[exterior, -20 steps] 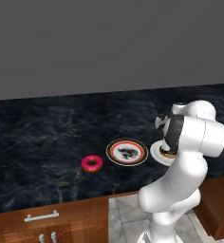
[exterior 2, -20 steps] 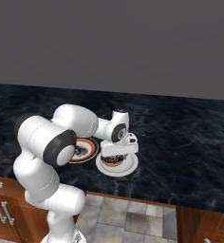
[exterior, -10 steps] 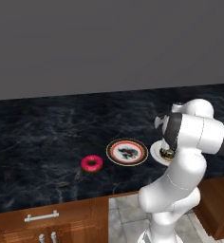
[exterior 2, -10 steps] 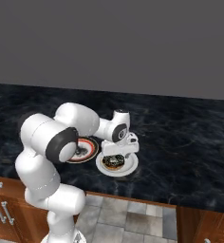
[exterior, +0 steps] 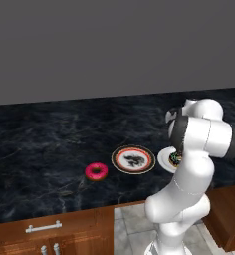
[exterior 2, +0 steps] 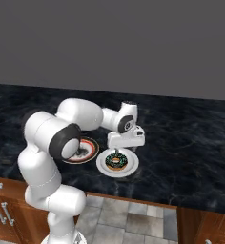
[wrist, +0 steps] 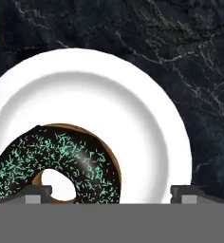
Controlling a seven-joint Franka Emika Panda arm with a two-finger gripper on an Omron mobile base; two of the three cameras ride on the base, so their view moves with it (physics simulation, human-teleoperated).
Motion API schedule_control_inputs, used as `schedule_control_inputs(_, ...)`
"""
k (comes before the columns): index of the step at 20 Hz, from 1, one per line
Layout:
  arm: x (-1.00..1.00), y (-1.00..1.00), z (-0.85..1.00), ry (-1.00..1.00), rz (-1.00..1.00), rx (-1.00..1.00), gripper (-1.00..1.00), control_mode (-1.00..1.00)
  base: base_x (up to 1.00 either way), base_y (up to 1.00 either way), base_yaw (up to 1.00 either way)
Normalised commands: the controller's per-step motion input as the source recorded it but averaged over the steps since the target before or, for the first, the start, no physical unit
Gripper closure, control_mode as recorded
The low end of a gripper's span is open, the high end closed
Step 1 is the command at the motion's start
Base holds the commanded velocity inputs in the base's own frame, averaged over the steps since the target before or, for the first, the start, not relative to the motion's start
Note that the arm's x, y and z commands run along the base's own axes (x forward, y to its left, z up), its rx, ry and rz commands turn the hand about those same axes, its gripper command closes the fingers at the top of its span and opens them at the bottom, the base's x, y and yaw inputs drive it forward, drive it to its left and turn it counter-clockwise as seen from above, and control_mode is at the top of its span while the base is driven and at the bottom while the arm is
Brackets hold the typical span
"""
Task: Place the pastries on the plates.
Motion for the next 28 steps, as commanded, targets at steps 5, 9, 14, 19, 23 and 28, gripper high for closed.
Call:
schedule_control_inputs(5,-0.13,0.34,0.39,0.0,0.0,0.0,-1.0,-1.0,0.0,0.0,0.0)
schedule_control_inputs(9,-0.27,0.83,0.44,-0.01,0.0,0.0,-1.0,-1.0,0.0,0.0,0.0)
schedule_control_inputs(14,-0.43,1.0,0.23,-0.02,-0.05,0.0,-1.0,-1.0,0.0,0.0,0.0)
schedule_control_inputs(19,-0.21,1.0,0.24,-0.04,-0.1,0.0,-1.0,-1.0,0.0,0.0,0.0)
schedule_control_inputs(23,-0.09,1.0,0.1,-0.01,-0.1,-0.01,-1.0,-1.0,0.0,0.0,0.0)
schedule_control_inputs(28,0.0,0.8,0.0,0.0,-0.07,-0.03,-1.0,-1.0,0.0,0.0,0.0)
